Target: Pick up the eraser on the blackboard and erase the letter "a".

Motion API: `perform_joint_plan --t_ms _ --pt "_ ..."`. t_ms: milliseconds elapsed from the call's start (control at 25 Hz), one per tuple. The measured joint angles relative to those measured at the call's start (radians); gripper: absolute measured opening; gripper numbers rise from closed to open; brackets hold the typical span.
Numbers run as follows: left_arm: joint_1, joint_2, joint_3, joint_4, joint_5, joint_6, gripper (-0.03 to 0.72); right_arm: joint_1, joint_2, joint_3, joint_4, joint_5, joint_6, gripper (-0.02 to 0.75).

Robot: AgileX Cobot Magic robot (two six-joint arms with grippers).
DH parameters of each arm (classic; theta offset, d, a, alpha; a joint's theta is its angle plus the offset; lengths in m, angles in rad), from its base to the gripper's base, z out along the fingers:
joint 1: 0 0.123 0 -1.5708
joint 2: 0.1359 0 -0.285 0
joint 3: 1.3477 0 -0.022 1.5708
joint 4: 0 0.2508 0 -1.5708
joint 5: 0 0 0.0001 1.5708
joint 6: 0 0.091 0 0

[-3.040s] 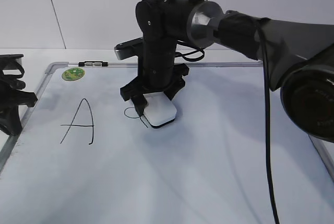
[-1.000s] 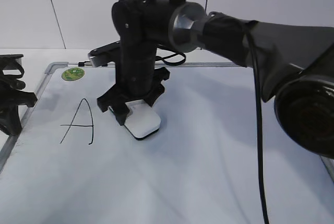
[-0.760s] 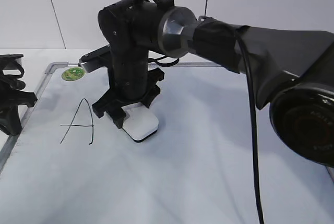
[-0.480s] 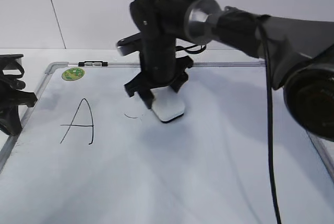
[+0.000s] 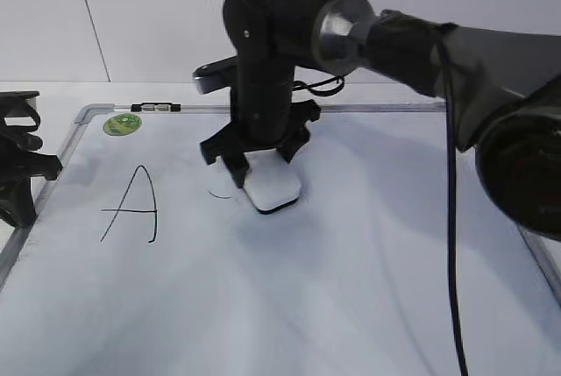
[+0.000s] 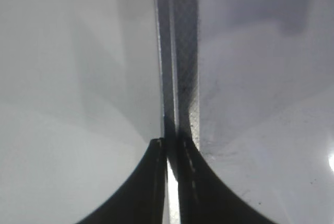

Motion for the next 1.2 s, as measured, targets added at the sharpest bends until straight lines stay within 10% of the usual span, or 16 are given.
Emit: perform_joint_plan --t_ms 360,1200 --pt "0.0 0.0 0.0 0.0 0.0 0.0 0.02 0.148 0.0 0.0 0.035 0.0 -0.003 0.543" --pt "0.0 0.0 0.0 0.0 -0.002 0.0 0.021 0.063 0.006 0.0 -0.004 -0.004 0.004 0.543"
